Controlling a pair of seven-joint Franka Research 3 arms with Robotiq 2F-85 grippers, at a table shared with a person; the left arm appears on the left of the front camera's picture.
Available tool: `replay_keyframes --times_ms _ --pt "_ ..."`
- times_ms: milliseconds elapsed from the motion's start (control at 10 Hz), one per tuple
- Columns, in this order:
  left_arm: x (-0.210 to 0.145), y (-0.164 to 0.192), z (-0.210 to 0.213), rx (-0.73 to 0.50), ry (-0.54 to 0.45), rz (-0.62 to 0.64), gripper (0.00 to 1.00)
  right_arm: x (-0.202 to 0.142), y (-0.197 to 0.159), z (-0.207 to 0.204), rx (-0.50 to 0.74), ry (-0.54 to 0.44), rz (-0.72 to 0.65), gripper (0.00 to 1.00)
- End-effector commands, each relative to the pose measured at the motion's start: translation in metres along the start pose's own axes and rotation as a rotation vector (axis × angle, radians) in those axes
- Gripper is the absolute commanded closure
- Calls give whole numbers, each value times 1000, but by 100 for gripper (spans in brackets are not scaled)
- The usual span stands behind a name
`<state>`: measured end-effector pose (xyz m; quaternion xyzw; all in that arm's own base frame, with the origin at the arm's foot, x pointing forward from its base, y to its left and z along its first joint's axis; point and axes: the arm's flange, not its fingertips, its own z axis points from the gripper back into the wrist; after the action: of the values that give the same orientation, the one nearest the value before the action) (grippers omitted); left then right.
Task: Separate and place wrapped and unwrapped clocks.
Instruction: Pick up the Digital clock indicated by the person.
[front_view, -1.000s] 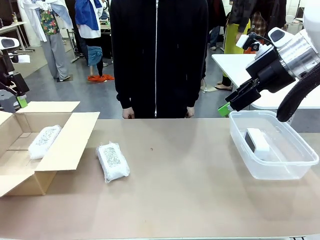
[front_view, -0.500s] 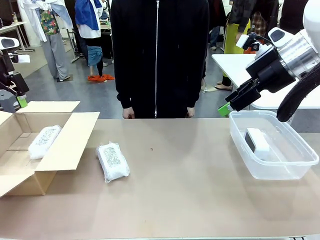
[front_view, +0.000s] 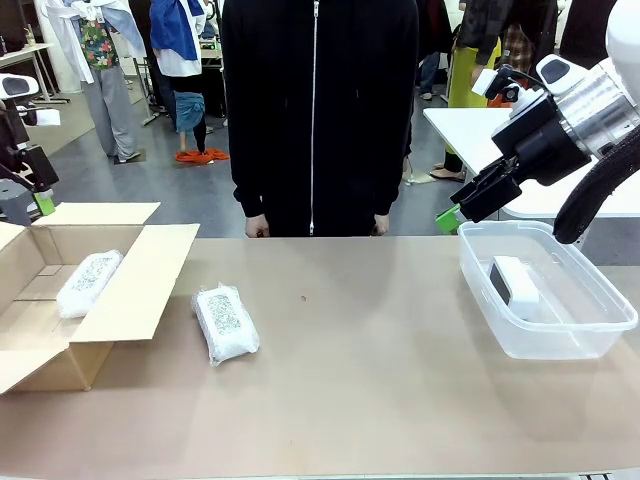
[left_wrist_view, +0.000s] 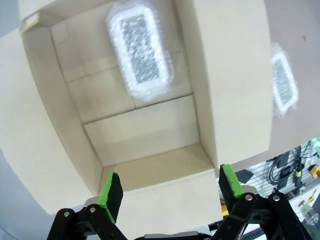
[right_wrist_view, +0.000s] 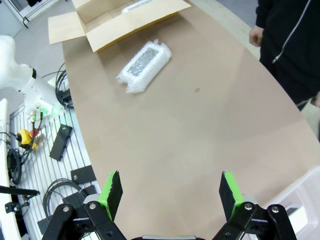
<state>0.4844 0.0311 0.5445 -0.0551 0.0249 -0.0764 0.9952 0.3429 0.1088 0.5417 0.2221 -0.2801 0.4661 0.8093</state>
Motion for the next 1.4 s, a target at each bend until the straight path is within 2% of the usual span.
replay_keyframes --times_ms 0,200,300,500,600,700,900,1000,1100,1300 --pt "-26 -46 18 -112 -109 -252 0 0 0 0 3 14 2 0" --pt "-73 -87 32 -254 -99 -597 0 0 0 0 3 14 2 0" --pt "-87 -89 34 -290 -124 -647 0 0 0 0 3 14 2 0" --pt "-127 -88 30 -418 -148 -858 0 0 0 0 3 14 2 0" --pt "-138 -87 23 -419 -206 -908 0 0 0 0 3 14 2 0" --pt "-142 -89 10 -395 -323 -879 0 0 0 0 3 14 2 0" --pt "-152 -104 -8 -414 -438 -852 0 0 0 0 3 14 2 0" --pt "-153 -114 -13 -404 -538 -835 0 0 0 0 3 14 2 0" --pt "-149 -120 -13 -391 -595 -808 0 0 0 0 3 14 2 0" --pt "-137 -126 -12 -340 -586 -770 0 0 0 0 3 14 2 0"
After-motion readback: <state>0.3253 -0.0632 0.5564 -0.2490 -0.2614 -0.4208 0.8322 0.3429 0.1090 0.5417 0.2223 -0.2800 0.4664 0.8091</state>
